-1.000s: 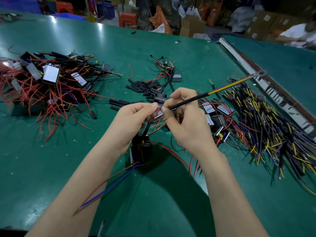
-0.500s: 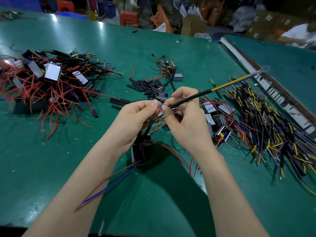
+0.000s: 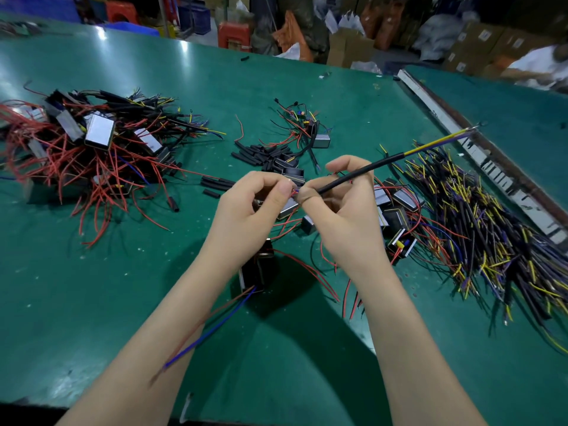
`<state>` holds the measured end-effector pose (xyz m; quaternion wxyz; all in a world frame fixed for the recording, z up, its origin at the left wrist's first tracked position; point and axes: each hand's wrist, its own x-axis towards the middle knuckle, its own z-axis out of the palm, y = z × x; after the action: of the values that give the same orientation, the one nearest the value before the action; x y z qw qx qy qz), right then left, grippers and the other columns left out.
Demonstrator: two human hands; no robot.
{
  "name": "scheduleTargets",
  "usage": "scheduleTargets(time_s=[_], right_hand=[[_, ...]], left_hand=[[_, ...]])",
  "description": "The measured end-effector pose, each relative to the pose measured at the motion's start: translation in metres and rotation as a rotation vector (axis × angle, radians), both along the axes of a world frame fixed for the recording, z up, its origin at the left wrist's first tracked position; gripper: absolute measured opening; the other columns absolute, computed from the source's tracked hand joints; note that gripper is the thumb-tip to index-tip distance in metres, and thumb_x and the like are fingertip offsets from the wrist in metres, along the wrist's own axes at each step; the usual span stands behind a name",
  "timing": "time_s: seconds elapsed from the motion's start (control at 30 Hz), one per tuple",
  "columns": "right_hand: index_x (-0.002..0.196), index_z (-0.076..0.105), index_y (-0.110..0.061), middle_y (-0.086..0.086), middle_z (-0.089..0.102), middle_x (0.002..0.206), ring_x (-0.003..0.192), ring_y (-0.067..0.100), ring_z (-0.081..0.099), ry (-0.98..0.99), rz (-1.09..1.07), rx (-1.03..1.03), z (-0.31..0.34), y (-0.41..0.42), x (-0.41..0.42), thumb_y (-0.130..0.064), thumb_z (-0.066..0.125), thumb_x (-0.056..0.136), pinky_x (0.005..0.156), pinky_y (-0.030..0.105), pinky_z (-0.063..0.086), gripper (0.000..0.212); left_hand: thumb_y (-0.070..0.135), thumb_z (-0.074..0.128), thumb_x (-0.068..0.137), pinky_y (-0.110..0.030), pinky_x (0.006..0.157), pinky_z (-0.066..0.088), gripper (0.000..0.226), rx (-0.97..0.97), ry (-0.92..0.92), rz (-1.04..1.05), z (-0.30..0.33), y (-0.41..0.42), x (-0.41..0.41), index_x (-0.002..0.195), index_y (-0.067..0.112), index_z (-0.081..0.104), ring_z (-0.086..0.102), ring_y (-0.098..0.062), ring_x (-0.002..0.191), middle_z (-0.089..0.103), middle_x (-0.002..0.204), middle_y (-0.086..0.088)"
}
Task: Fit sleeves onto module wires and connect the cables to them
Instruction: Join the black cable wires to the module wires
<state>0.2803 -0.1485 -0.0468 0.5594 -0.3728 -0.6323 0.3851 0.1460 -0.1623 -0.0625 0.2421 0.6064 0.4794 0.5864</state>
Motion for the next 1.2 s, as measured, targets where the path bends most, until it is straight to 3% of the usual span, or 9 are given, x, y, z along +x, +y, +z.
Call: scheduleTargets(time_s=[0.17, 0.43, 0.6, 0.7, 0.83, 0.97, 1.03, 1.13, 1.2], right_hand=[[0.096, 0.041, -0.031, -0.007, 0.066, 0.081, 0.076, 0.012, 0.064, -0.034, -0.019, -0.002, -0.001, 0.001, 0.001, -0.001, 0.065, 0.085, 0.072, 0.020, 0.049, 0.040], [0.098, 0.040, -0.033, -0.006, 0.065, 0.085, 0.078, 0.012, 0.063, -0.105, -0.024, 0.016, -0.002, 0.001, 0.002, -0.007, 0.066, 0.085, 0.073, 0.023, 0.046, 0.038], [0.098, 0.040, -0.032, -0.007, 0.065, 0.084, 0.080, 0.012, 0.064, -0.125, -0.030, 0.038, -0.001, -0.001, 0.003, -0.008, 0.065, 0.085, 0.077, 0.025, 0.050, 0.037], [0.098, 0.040, -0.031, -0.005, 0.066, 0.084, 0.081, 0.013, 0.065, -0.119, 0.003, 0.035, 0.000, -0.002, 0.002, -0.006, 0.065, 0.087, 0.076, 0.023, 0.050, 0.037], [0.097, 0.043, -0.026, -0.003, 0.066, 0.083, 0.067, 0.002, 0.063, -0.036, 0.067, -0.004, 0.004, -0.002, 0.002, -0.001, 0.065, 0.087, 0.063, 0.015, 0.046, 0.035], [0.089, 0.050, -0.025, -0.005, 0.065, 0.080, 0.063, 0.001, 0.059, -0.018, 0.083, -0.007, 0.003, 0.000, 0.004, -0.004, 0.068, 0.085, 0.062, 0.016, 0.044, 0.028], [0.087, 0.053, -0.024, -0.009, 0.064, 0.080, 0.064, -0.003, 0.057, -0.108, 0.021, 0.081, 0.002, 0.001, 0.005, -0.006, 0.070, 0.084, 0.065, 0.013, 0.041, 0.025], [0.087, 0.054, -0.025, -0.011, 0.063, 0.079, 0.060, -0.003, 0.052, -0.277, -0.056, 0.192, 0.000, 0.002, 0.006, -0.009, 0.069, 0.085, 0.062, 0.011, 0.035, 0.022], [0.084, 0.051, -0.033, -0.005, 0.066, 0.081, 0.059, -0.001, 0.052, -0.303, -0.063, 0.199, 0.000, 0.002, 0.007, -0.007, 0.069, 0.085, 0.062, 0.013, 0.036, 0.031]], left_hand=[[0.009, 0.065, 0.088, -0.013, 0.072, 0.046, 0.023, -0.039, -0.052, -0.084, 0.001, 0.000, -0.003, 0.091, 0.032, 0.062, 0.059, 0.003, 0.073, 0.066, 0.083, 0.014], [0.021, 0.060, 0.091, -0.017, 0.073, 0.044, 0.014, 0.001, 0.092, -0.022, -0.002, 0.000, -0.004, 0.090, 0.036, 0.060, 0.057, -0.004, 0.077, 0.065, 0.088, 0.007], [0.035, 0.057, 0.087, -0.022, 0.069, 0.047, 0.006, -0.017, 0.037, -0.024, 0.000, -0.001, -0.003, 0.086, 0.039, 0.060, 0.057, -0.004, 0.071, 0.065, 0.081, 0.010], [0.031, 0.058, 0.087, -0.023, 0.065, 0.044, 0.007, -0.011, 0.038, -0.004, 0.000, -0.001, -0.002, 0.083, 0.037, 0.059, 0.052, -0.003, 0.066, 0.061, 0.074, 0.012], [0.023, 0.059, 0.086, -0.029, 0.066, 0.044, 0.009, -0.069, -0.141, -0.060, 0.005, -0.003, 0.002, 0.079, 0.028, 0.061, 0.051, -0.013, 0.067, 0.060, 0.072, 0.003], [0.003, 0.056, 0.092, -0.010, 0.059, 0.039, 0.021, -0.124, -0.299, -0.138, 0.008, -0.006, 0.003, 0.078, 0.017, 0.060, 0.050, -0.001, 0.058, 0.059, 0.066, 0.006], [0.002, 0.055, 0.092, -0.009, 0.057, 0.039, 0.021, -0.157, -0.284, -0.146, 0.009, -0.006, 0.002, 0.077, 0.017, 0.060, 0.049, 0.001, 0.056, 0.058, 0.067, 0.003], [0.005, 0.058, 0.091, -0.022, 0.067, 0.043, 0.020, -0.179, -0.177, -0.123, 0.007, -0.004, -0.001, 0.076, 0.016, 0.062, 0.051, -0.011, 0.066, 0.059, 0.071, -0.006], [0.007, 0.059, 0.091, -0.031, 0.071, 0.044, 0.019, -0.193, -0.130, -0.115, 0.005, -0.003, -0.004, 0.076, 0.018, 0.063, 0.051, -0.018, 0.070, 0.060, 0.073, -0.009]])
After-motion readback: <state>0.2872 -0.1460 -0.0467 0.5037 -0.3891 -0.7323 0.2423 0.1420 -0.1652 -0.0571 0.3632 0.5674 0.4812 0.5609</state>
